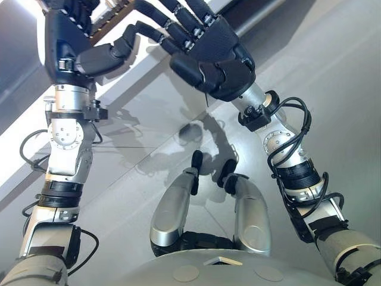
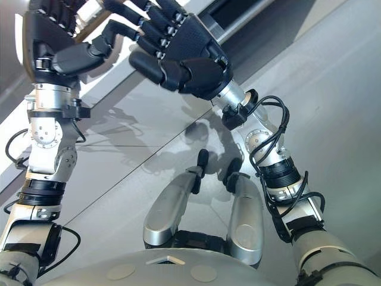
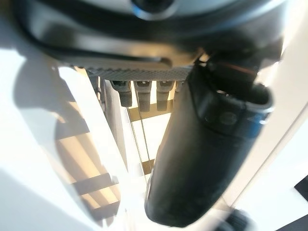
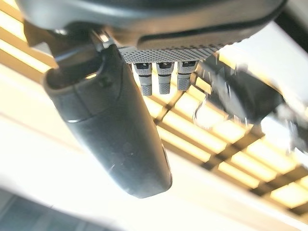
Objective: Pick up plates and place into dishwasher.
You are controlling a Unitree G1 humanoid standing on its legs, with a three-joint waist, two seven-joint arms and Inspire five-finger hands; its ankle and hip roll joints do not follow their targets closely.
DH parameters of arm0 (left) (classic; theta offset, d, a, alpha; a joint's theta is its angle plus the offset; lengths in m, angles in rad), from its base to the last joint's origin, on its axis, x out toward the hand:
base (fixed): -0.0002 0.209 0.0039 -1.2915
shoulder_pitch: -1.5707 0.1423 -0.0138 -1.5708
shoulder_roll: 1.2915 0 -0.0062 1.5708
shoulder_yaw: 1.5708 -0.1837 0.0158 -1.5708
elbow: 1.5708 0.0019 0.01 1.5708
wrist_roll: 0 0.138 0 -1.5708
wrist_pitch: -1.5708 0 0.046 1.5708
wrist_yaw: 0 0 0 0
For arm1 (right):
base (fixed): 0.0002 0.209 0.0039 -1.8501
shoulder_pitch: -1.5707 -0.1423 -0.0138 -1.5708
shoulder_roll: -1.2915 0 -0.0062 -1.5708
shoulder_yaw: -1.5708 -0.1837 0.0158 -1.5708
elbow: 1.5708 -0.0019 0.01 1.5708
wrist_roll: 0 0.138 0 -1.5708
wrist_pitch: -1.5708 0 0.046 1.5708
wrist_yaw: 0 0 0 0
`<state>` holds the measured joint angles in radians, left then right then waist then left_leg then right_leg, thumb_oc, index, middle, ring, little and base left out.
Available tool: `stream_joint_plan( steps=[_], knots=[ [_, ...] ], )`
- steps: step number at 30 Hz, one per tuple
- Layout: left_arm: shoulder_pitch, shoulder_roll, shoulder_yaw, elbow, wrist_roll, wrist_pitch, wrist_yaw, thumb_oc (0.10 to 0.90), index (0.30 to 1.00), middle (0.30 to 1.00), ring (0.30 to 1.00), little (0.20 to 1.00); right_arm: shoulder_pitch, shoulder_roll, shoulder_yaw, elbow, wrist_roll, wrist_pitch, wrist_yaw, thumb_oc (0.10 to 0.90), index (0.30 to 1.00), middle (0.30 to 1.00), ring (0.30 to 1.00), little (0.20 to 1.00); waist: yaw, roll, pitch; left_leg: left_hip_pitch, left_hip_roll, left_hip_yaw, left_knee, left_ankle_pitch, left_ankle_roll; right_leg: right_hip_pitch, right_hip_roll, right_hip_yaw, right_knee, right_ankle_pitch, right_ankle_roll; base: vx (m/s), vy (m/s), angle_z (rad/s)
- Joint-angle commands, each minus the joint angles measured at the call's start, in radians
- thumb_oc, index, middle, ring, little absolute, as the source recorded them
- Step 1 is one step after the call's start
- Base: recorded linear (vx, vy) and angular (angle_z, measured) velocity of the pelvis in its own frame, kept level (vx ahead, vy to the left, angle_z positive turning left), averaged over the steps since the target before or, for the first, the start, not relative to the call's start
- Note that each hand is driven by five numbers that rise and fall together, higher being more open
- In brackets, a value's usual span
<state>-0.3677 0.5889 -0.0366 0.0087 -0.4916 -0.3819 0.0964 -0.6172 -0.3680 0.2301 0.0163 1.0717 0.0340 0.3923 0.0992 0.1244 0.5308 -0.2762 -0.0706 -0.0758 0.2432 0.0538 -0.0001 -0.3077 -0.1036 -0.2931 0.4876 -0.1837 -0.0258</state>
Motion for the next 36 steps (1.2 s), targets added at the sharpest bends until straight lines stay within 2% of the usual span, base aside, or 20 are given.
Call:
stream_joint_plan(
  steps=[1,3,5,7,11,12,13,19,21,27,31,33,36],
  knots=[
    [0.097,0.031,0.106,0.103,-0.038,-0.015,0.028,0.800,0.900,0.900,0.900,0.900,0.035,0.062,-0.135,-0.009,-0.108,-0.199,-0.200,0.800,0.900,0.900,0.900,0.900,0.021,-0.077,-0.088,0.029,-0.016,0.007,0.006,-0.018,0.026,0.090,0.000,0.132,-0.155,0.131,0.033,0.10,0.053,0.18],
    [0.141,0.016,0.117,0.086,-0.024,-0.029,0.037,0.800,0.900,0.900,0.900,0.900,0.134,0.052,-0.153,0.031,-0.210,-0.264,-0.253,0.800,0.900,0.900,0.900,0.900,0.011,-0.085,-0.113,0.065,-0.011,0.015,-0.029,-0.019,0.029,0.124,0.003,0.136,-0.197,0.142,0.038,0.10,0.058,-0.02],
    [0.183,-0.006,0.128,0.071,-0.008,-0.041,0.038,0.800,0.900,0.900,0.900,0.900,0.229,0.047,-0.177,0.054,-0.256,-0.293,-0.248,0.800,0.900,0.900,0.900,0.900,0.002,-0.091,-0.135,0.093,-0.009,0.019,-0.054,-0.020,0.032,0.150,0.005,0.140,-0.225,0.147,0.044,0.11,0.053,-0.08],
    [0.263,-0.046,0.159,0.049,0.016,-0.067,0.025,0.800,0.900,0.900,0.900,0.900,0.413,0.029,-0.210,0.115,-0.356,-0.341,-0.241,0.800,0.900,0.900,0.900,0.900,-0.018,-0.100,-0.181,0.151,-0.002,0.030,-0.110,-0.020,0.033,0.199,0.010,0.150,-0.278,0.156,0.055,0.15,0.062,-0.02],
    [0.340,-0.090,0.213,0.030,0.043,-0.059,-0.007,0.800,0.900,0.900,0.900,0.900,0.593,0.041,-0.229,0.250,-0.526,-0.330,-0.232,0.800,0.900,0.900,0.900,0.900,-0.051,-0.110,-0.252,0.237,0.008,0.048,-0.193,-0.016,0.029,0.276,0.017,0.154,-0.354,0.170,0.068,0.14,0.038,-0.05],
    [0.348,-0.095,0.218,0.031,0.047,-0.056,-0.012,0.800,0.900,0.900,0.900,0.900,0.620,0.043,-0.224,0.295,-0.615,-0.331,-0.244,0.800,0.900,0.900,0.900,0.900,-0.056,-0.111,-0.269,0.253,0.010,0.052,-0.209,-0.015,0.027,0.289,0.019,0.153,-0.367,0.173,0.069,0.10,0.017,-0.08],
    [0.352,-0.101,0.221,0.034,0.056,-0.053,-0.015,0.800,0.900,0.900,0.900,0.900,0.643,0.039,-0.213,0.338,-0.650,-0.340,-0.274,0.800,0.900,0.900,0.900,0.900,-0.060,-0.113,-0.284,0.269,0.012,0.055,-0.225,-0.013,0.026,0.301,0.021,0.153,-0.379,0.176,0.072,0.09,0.006,-0.04],
    [0.330,-0.116,0.219,0.061,0.074,-0.016,-0.033,0.800,0.900,0.900,0.900,0.900,0.713,0.052,-0.149,0.563,-0.835,-0.327,-0.347,0.800,0.900,0.900,0.900,0.900,-0.080,-0.114,-0.356,0.339,0.020,0.069,-0.316,-0.001,0.015,0.362,0.033,0.151,-0.447,0.192,0.080,0.04,-0.018,-0.04],
    [0.320,-0.121,0.209,0.083,0.071,-0.017,-0.034,0.800,0.900,0.900,0.900,0.900,0.718,0.061,-0.133,0.653,-0.874,-0.300,-0.350,0.800,0.900,0.900,0.900,0.900,-0.086,-0.110,-0.381,0.354,0.021,0.077,-0.326,-0.007,0.012,0.383,0.038,0.151,-0.471,0.194,0.079,0.01,-0.002,-0.02],
    [0.312,-0.120,0.197,0.113,0.060,-0.008,-0.048,0.800,0.900,0.900,0.900,0.900,0.719,0.074,-0.106,0.832,-0.917,-0.242,-0.351,0.800,0.900,0.900,0.900,0.900,-0.093,-0.105,-0.421,0.383,0.023,0.099,-0.328,-0.026,0.009,0.416,0.046,0.163,-0.506,0.196,0.076,0.00,0.006,-0.09],
    [0.306,-0.116,0.189,0.106,0.022,0.057,-0.064,0.800,0.900,0.900,0.900,0.900,0.706,0.066,-0.108,0.916,-0.928,-0.175,-0.335,0.800,0.900,0.900,0.900,0.900,-0.093,-0.105,-0.439,0.396,0.028,0.112,-0.328,-0.033,0.009,0.431,0.052,0.166,-0.524,0.200,0.073,0.00,0.000,0.00],
    [0.305,-0.119,0.189,0.113,0.001,0.070,-0.063,0.800,0.900,0.900,0.900,0.900,0.705,0.069,-0.099,0.931,-0.975,-0.172,-0.328,0.800,0.900,0.900,0.900,0.900,-0.095,-0.105,-0.446,0.401,0.029,0.115,-0.328,-0.034,0.009,0.435,0.054,0.170,-0.527,0.201,0.072,0.00,0.000,0.00],
    [0.297,-0.122,0.194,0.120,-0.006,0.095,-0.033,0.800,0.900,0.900,0.900,0.900,0.705,0.069,-0.081,0.948,-0.979,-0.161,-0.322,0.800,0.900,0.900,0.900,0.900,-0.095,-0.108,-0.454,0.406,0.030,0.116,-0.326,-0.037,0.010,0.440,0.057,0.176,-0.531,0.201,0.071,0.00,-0.015,-0.08]
  ],
)
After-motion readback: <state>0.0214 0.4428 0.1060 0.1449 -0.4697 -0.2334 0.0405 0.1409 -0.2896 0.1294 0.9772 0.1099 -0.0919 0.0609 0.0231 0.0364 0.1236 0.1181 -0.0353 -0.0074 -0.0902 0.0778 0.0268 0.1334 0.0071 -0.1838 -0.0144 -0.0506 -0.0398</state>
